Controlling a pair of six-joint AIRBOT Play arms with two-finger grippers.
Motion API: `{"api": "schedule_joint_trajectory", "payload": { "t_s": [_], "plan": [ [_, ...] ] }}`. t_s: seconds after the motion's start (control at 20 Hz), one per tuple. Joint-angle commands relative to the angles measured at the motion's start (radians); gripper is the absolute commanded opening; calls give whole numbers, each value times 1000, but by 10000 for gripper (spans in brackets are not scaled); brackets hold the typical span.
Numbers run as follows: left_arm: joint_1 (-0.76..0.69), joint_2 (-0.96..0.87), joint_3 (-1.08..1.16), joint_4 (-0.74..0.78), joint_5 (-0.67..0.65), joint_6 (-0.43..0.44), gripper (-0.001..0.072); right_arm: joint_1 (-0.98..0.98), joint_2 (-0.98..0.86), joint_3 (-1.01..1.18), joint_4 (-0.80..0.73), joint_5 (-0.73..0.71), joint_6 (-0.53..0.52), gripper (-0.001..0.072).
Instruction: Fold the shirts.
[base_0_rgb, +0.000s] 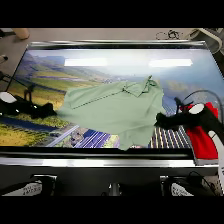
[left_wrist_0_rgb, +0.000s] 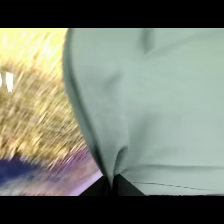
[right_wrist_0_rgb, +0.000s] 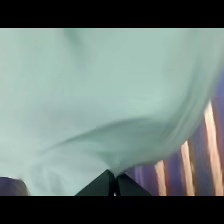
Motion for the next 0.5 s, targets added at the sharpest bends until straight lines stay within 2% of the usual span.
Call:
{"api": "schedule_joint_trajectory", "payload": {
  "t_s": [0.0,0.1,0.15,0.25,0.3,0.35,0.45],
  "plan": [
    [4,181,274,-34,34,41,26,-1,161,329,-35,-4,-50,22],
    [5,312,582,-28,108,41,26,-1,297,650,-117,-71,-48,22],
    [5,372,738,6,185,41,26,-1,361,805,-187,-126,-49,23],
    [5,454,970,148,312,13,26,-1,463,1029,-372,-163,-70,22],
    [5,481,1037,219,319,-51,26,0,503,1087,-438,-167,-58,22],
    [5,511,1065,237,291,-105,26,0,537,1117,-481,-166,1,22],
    [5,570,1047,234,166,-174,26,0,577,1119,-478,-126,39,23]
  ]
}}
